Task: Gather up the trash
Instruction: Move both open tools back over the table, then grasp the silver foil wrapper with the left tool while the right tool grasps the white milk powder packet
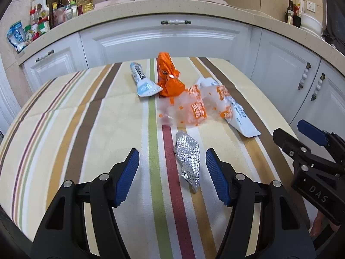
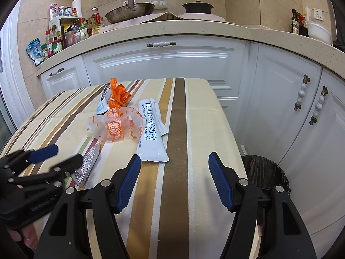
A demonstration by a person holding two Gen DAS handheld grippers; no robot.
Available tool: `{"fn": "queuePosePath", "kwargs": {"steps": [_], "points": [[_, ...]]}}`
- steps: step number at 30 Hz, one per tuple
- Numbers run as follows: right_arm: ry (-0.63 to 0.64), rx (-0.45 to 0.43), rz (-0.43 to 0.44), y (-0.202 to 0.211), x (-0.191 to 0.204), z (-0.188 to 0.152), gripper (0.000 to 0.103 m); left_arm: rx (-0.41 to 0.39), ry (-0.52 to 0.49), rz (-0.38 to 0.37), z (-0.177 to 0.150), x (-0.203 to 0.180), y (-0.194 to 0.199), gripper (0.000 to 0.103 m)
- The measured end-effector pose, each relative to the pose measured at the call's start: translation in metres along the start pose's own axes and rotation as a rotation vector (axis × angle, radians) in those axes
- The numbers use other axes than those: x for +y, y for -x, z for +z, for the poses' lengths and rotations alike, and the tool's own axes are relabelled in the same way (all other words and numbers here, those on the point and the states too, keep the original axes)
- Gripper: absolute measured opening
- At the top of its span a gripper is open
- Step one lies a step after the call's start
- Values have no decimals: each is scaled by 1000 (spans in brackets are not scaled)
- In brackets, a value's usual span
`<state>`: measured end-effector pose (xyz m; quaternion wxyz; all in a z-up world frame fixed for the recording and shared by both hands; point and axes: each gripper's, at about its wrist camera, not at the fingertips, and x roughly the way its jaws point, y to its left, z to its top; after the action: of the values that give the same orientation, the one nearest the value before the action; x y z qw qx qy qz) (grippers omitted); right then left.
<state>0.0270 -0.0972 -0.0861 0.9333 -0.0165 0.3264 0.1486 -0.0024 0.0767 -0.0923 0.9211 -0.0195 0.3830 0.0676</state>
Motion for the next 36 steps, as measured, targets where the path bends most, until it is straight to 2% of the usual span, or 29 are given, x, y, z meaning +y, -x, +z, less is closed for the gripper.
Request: {"fn": "queuePosePath", "kwargs": {"steps": [4, 9, 11, 13, 20, 28, 36], "points": [[3, 7, -1, -2, 1, 1, 64, 43, 15, -16, -3, 0, -15, 59], [5, 23, 3, -9, 1, 0, 64, 67, 19, -46, -4, 2, -25, 42], [7, 29, 6, -13, 3, 1, 64, 66, 12, -58, -3, 2, -26, 26], [11, 36, 11, -16, 5, 2, 64, 68, 17, -70, -2, 4, -27, 22], [44, 65, 37, -30, 17, 11, 64, 67, 26, -73, -2, 16, -23, 22], [54, 132, 49, -46, 25, 21, 65, 36, 62, -17, 3, 49, -14, 22], [84, 185, 13, -63, 29, 27, 67, 35, 115, 16, 5, 78, -15, 22]]}}
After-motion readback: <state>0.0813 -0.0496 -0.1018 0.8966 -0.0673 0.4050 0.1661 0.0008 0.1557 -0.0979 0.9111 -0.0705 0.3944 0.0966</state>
